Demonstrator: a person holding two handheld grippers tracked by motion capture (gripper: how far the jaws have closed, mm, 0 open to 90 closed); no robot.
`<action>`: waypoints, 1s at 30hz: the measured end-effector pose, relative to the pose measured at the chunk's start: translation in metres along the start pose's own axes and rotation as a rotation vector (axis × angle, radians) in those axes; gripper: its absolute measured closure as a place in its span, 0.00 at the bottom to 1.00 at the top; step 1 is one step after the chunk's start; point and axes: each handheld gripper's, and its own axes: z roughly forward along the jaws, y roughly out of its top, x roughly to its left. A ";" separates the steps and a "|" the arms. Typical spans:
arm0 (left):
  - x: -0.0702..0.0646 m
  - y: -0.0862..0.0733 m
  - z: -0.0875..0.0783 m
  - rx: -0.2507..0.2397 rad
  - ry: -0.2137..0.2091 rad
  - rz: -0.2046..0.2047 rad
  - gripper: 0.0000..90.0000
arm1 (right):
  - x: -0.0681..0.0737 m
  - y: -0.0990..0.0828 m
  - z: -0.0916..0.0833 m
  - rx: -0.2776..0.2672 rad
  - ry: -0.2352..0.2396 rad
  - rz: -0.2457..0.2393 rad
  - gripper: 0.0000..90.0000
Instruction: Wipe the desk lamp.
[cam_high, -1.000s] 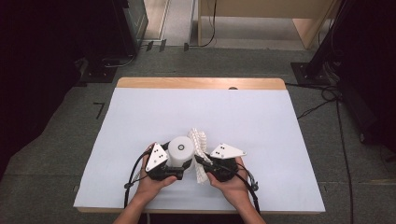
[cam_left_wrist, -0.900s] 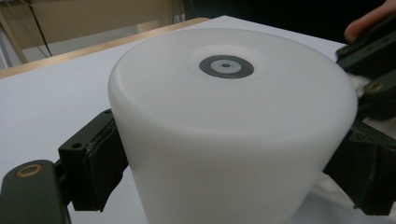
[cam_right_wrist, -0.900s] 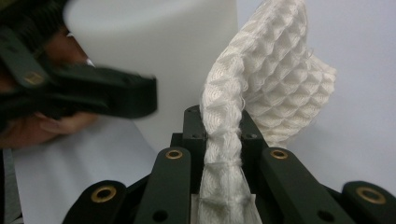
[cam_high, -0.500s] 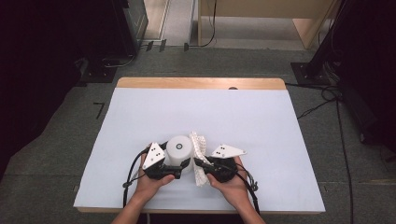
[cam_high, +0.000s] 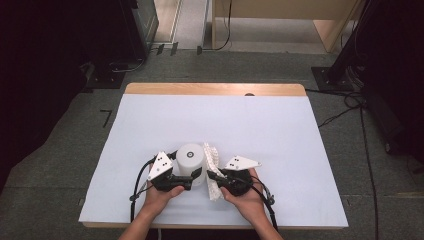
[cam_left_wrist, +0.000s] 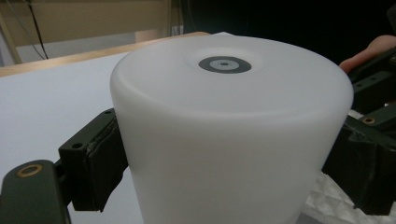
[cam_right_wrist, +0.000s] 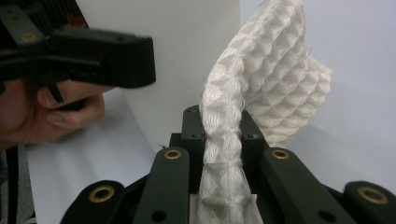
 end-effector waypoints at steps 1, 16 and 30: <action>-0.001 0.000 0.001 0.003 -0.004 0.001 0.10 | 0.000 0.001 -0.002 -0.010 0.000 0.002 0.87; -0.006 -0.001 0.002 0.005 0.008 0.032 0.10 | -0.004 -0.002 -0.002 -0.044 -0.007 0.016 0.87; -0.007 0.010 0.004 -0.029 0.028 -0.012 0.10 | -0.010 0.013 -0.014 -0.075 0.037 0.147 0.88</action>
